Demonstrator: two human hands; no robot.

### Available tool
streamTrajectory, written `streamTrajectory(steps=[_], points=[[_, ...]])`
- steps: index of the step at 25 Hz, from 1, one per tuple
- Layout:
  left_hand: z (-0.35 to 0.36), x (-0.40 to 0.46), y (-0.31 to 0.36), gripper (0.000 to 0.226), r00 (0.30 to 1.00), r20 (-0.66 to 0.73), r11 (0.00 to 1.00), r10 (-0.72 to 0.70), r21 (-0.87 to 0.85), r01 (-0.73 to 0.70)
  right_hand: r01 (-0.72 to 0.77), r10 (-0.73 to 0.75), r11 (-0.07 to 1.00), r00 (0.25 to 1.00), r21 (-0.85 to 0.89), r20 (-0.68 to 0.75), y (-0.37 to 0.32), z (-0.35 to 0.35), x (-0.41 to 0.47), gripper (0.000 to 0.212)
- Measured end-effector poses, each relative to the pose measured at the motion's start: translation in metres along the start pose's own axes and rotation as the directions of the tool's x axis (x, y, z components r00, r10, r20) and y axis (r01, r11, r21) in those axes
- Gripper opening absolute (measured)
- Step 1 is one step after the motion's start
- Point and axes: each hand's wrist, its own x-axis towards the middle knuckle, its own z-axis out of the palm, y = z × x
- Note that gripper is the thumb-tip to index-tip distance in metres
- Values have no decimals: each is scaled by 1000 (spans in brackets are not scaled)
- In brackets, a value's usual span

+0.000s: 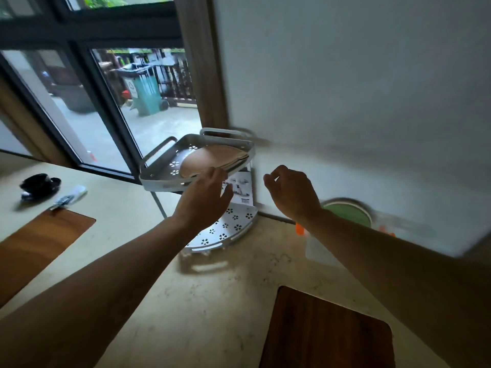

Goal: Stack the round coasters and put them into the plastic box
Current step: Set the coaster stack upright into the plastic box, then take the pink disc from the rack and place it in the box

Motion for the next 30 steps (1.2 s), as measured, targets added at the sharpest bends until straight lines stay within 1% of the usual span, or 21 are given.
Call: streamTrajectory(steps=[2,4,6,7,8,10,12,13,14,17,19,21,23,26,28,30], points=[[-16,-6,-11,19,1000,-27,999,-9,33,10,-70,68,995,997,66,39,-20,8,6,39],[-28,-9,-23,21,999,-52,995,-14,102,19,-68,60,995,992,67,112,-38,19,13,48],[-35,-6,-35,30,999,-48,982,-6,191,15,-95,78,992,978,83,192,-53,29,22,59],[-36,-3,-39,36,999,-32,974,-10,224,17,-160,128,978,966,132,223,-60,35,27,61],[-36,0,-42,40,1000,-14,970,-20,242,23,-249,195,945,949,210,246,-67,41,32,58],[-33,9,-45,44,999,12,973,-37,228,33,-404,319,844,907,353,276,-77,53,40,51],[-28,18,-48,42,999,28,985,-42,171,37,-495,400,740,868,455,294,-82,64,49,47],[-26,22,-49,39,999,29,989,-40,142,36,-516,428,708,856,482,288,-85,68,53,45],[-23,26,-50,35,999,26,993,-34,118,31,-520,445,706,854,482,270,-86,72,58,41],[-18,32,-53,25,1000,-2,997,-3,77,3,-467,434,804,884,368,174,-90,77,69,32],[-16,33,-55,24,1000,0,998,-2,60,2,-434,413,850,901,299,132,-91,79,71,33],[-16,31,-56,23,1000,2,999,-12,34,12,-394,385,874,919,285,89,-93,79,69,33],[-19,28,-54,21,999,-28,1000,-18,11,19,-341,347,879,937,333,45,-100,74,67,28],[-28,24,-48,18,995,-96,999,-20,-27,17,-249,269,881,963,403,8,-109,58,61,27],[-38,20,-39,20,993,-115,997,-26,-77,18,-219,247,829,969,515,14,-115,44,53,27],[-48,15,-25,25,992,-121,987,-23,-163,3,-189,235,771,972,608,5,-117,27,42,27]])
